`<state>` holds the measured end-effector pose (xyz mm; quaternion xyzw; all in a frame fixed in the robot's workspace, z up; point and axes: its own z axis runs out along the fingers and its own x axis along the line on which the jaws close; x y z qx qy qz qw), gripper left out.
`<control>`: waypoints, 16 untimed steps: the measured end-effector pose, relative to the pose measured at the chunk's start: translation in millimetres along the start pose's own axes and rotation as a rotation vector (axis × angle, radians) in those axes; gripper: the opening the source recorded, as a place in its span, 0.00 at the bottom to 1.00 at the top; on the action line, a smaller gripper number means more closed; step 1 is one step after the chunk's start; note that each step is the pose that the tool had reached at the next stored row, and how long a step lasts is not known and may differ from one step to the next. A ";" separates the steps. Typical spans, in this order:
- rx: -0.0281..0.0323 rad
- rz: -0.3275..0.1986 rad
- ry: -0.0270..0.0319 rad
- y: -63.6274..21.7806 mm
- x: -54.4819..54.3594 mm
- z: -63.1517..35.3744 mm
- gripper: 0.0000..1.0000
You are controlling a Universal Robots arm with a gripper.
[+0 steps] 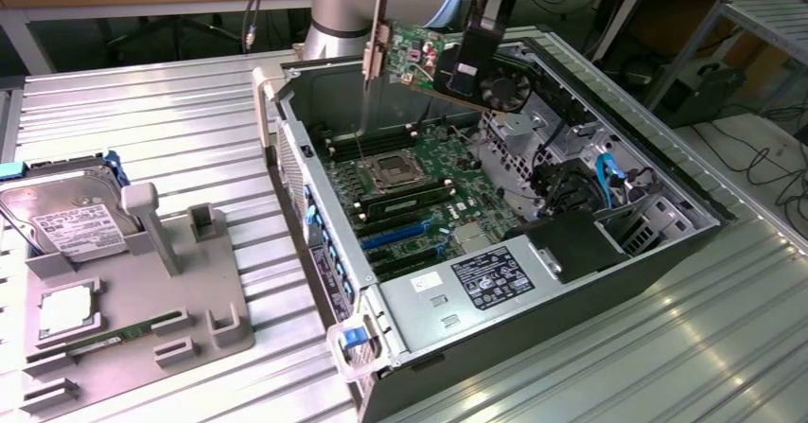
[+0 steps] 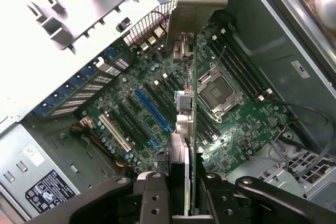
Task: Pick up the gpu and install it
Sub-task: 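Insert the gpu into the slot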
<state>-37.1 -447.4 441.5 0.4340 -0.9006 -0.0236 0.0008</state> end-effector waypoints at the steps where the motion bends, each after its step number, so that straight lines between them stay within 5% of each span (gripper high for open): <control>1: -0.0001 -0.009 0.0005 0.0 0.0 0.0 0.27; 16: -0.0017 -0.089 0.0039 0.0 0.0 0.0 0.27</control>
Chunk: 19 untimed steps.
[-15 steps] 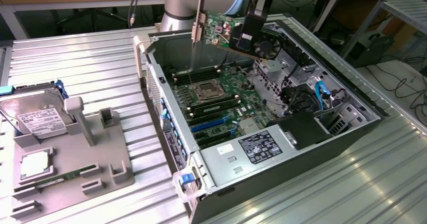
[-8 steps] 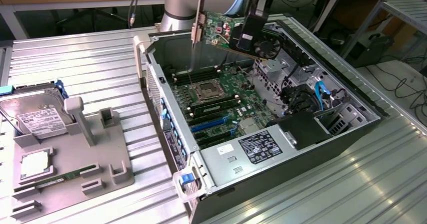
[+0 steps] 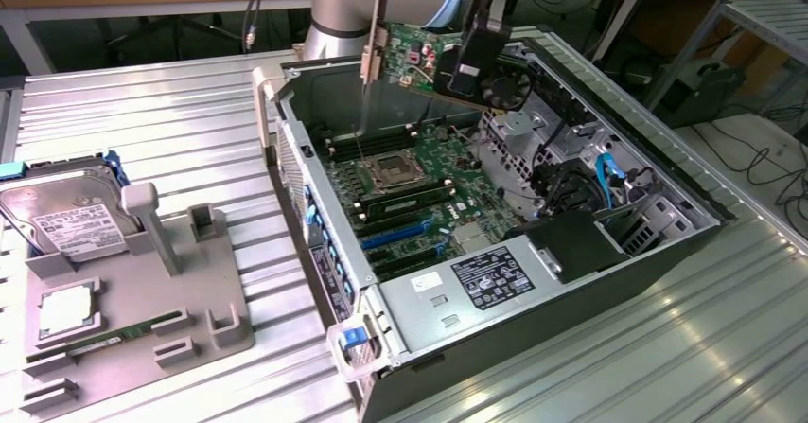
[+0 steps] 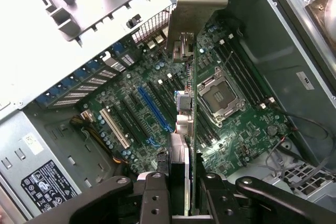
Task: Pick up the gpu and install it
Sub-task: 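Insert the gpu into the slot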
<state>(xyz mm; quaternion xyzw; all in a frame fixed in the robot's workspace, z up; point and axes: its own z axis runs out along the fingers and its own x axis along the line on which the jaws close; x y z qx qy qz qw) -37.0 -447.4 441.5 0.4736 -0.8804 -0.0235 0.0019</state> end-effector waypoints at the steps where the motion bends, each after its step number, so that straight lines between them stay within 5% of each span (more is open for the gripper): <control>1: -0.0001 -0.008 0.0004 0.0 0.0 0.0 0.27; 19: -0.0024 -0.128 0.0056 0.0 0.0 0.0 0.27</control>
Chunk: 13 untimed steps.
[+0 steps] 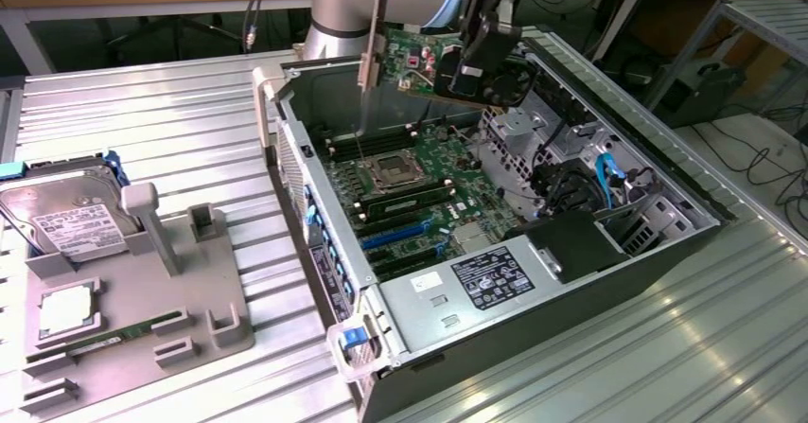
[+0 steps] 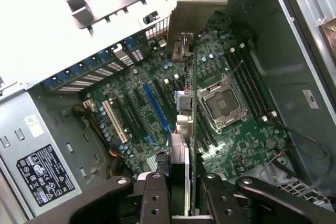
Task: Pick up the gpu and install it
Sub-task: 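Insert the gpu into the slot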
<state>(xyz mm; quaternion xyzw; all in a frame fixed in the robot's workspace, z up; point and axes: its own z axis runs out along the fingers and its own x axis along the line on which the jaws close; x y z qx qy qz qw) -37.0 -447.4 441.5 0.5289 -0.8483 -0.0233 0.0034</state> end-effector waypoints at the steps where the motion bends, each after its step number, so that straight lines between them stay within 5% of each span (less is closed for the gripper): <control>1: -0.0001 -0.006 0.0002 0.0 0.0 0.0 0.27; 13: -0.0016 -0.084 0.0036 0.0 0.0 0.0 0.27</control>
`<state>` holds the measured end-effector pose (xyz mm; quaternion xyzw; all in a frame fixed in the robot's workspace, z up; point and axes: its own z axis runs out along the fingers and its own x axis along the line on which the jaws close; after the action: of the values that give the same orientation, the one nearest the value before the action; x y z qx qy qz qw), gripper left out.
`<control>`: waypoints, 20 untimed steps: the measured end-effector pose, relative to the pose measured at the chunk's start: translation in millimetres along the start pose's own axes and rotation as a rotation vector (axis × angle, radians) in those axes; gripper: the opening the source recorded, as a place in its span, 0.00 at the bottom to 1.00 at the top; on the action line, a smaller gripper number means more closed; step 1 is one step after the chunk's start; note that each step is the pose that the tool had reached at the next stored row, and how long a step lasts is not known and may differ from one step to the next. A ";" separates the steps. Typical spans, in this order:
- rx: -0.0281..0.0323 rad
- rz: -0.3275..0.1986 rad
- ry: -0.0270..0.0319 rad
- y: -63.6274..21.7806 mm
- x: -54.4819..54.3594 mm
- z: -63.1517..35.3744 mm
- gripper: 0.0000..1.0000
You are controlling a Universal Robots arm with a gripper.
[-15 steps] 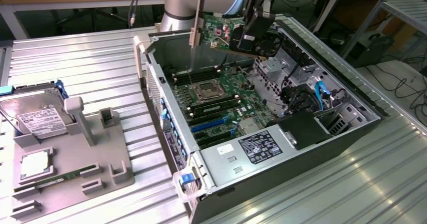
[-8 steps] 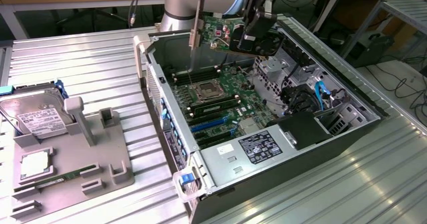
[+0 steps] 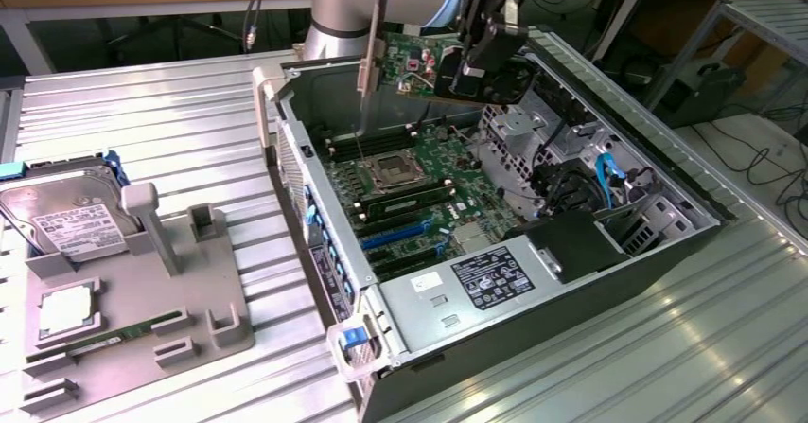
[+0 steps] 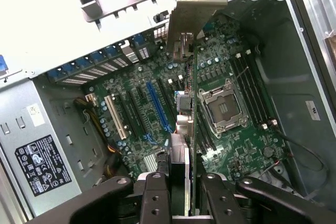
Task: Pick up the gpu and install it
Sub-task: 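Insert the gpu into the slot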
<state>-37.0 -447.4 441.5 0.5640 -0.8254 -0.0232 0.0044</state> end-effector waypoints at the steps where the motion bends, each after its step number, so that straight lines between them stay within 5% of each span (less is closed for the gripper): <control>1: -0.0001 -0.005 0.0002 0.0 0.0 0.0 0.27; 20: -0.0029 -0.154 0.0066 0.0 0.0 0.5 0.27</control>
<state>-37.1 -447.4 441.0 0.6258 -0.7796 -0.0228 0.0062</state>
